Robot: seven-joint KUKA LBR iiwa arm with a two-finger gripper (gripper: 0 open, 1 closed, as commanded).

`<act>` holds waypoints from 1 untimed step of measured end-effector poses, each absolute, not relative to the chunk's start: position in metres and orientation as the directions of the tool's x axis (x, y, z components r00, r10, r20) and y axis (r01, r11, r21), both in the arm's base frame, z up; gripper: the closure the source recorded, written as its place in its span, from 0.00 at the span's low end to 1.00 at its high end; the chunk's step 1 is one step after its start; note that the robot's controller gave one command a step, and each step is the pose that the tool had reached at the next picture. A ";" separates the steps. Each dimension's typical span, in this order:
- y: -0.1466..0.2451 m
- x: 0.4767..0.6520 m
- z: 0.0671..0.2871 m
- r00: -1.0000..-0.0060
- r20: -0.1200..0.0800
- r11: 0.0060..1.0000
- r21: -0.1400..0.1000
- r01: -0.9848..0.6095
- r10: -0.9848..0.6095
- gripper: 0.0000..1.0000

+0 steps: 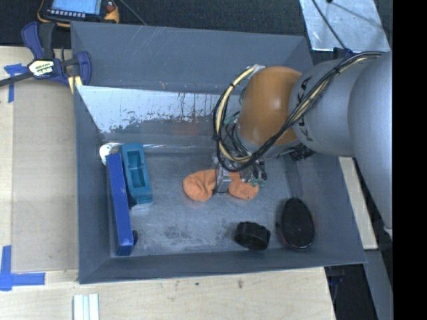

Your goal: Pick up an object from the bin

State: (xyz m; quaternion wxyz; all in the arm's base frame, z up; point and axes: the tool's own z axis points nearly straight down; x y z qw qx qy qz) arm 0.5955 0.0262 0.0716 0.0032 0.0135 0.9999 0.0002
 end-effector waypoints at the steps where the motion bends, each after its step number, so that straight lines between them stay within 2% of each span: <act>1: 0.026 0.596 0.072 -1.000 -0.006 1.000 0.001 0.027 0.027 1.00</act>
Offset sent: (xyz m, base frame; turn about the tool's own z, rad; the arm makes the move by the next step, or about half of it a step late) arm 0.0000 0.0000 0.0000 0.0000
